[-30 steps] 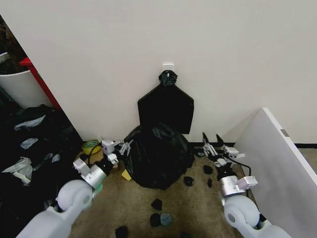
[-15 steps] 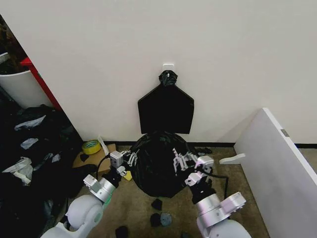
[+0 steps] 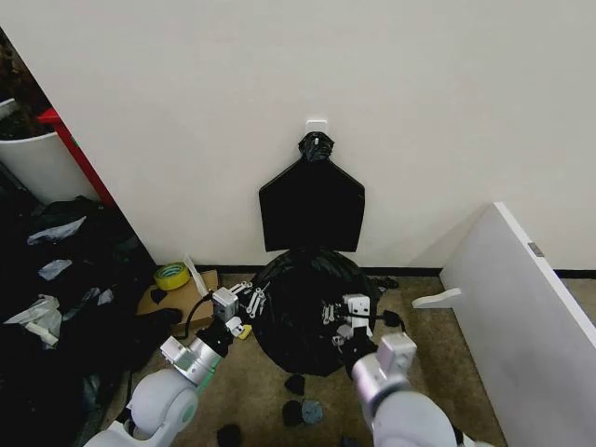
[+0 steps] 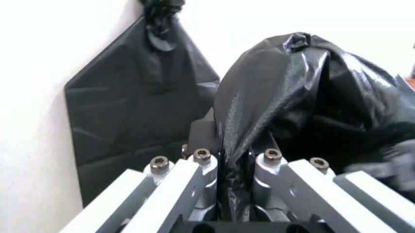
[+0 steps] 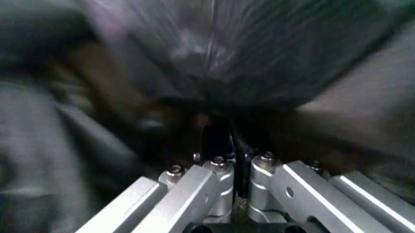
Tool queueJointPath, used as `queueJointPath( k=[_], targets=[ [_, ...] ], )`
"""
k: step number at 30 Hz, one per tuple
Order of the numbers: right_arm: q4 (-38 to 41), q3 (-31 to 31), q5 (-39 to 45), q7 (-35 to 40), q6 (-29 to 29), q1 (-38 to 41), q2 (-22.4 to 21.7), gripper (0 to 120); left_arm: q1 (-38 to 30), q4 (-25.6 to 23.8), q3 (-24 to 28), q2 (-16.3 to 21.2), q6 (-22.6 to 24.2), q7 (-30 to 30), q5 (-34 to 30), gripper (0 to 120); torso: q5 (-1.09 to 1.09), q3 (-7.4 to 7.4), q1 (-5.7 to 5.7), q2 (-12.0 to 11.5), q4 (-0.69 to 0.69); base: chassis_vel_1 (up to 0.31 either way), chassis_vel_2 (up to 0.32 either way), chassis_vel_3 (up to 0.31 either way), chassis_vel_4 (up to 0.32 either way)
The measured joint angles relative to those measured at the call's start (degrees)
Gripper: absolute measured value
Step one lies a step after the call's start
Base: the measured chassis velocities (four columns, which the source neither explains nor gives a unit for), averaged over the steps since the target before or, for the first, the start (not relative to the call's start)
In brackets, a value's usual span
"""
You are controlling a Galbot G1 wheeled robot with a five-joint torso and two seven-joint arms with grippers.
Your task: Place the garbage bag over the trash bin.
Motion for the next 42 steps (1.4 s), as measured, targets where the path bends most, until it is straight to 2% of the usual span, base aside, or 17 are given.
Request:
queueJointPath(
  k=[6,10,16,21,24,31,36,42],
  targets=[
    [-5.22,-2.14,5.05,3.85,-4.01,4.76,1.13,0,0.00,0.69,0.04,-0.26,-3.11,3.89,1.63,5,-0.01,0.00,0.00,0.00,0.00,0.000,0.000,0.000,0.000],
    [-8.42,-2.53,4.87,4.22,-4.41,6.75,1.88,0,0.23,0.85,0.04,-0.35,-3.62,4.84,2.08,5,0.00,0.00,0.00,0.00,0.01,0.000,0.000,0.000,0.000],
    [-10.07,-2.49,-3.03,2.48,-4.02,6.74,1.20,0,0.11,1.47,-0.25,-0.37,-3.64,4.96,2.18,5,0.00,0.00,0.00,0.00,0.00,0.000,0.000,0.000,0.000],
    [-8.96,-2.09,-14.29,-0.83,-3.26,4.09,-0.73,0,-0.55,2.73,-0.23,-0.49,-3.65,4.82,2.09,5,0.00,0.00,0.00,0.00,0.00,0.000,0.000,0.000,0.000],
    [-7.33,-2.11,-15.33,-1.84,-2.49,2.94,-1.41,0,-0.87,3.15,-0.11,-0.62,-3.63,4.74,2.01,5,-0.01,0.00,0.00,0.00,-0.01,0.000,0.000,0.000,0.000],
    [-1.85,-4.04,-4.93,-4.70,1.20,2.09,-1.66,0,-1.15,3.70,-0.09,-0.40,-3.40,4.48,1.99,5,0.00,0.00,0.00,0.00,0.00,0.000,0.000,0.000,0.000],
    [-1.87,-6.80,2.03,-1.99,-2.48,4.20,-1.14,0,-0.78,3.33,-0.44,-0.08,-3.33,4.51,1.97,5,-0.01,0.00,0.00,0.00,0.01,0.000,0.000,0.000,0.000],
    [-5.18,-9.07,4.03,1.15,-7.13,5.93,-0.27,0,-0.51,2.90,-0.56,-0.17,-3.30,4.48,1.95,5,-0.01,0.00,0.00,0.00,0.00,0.000,0.000,0.000,0.000]
  ],
)
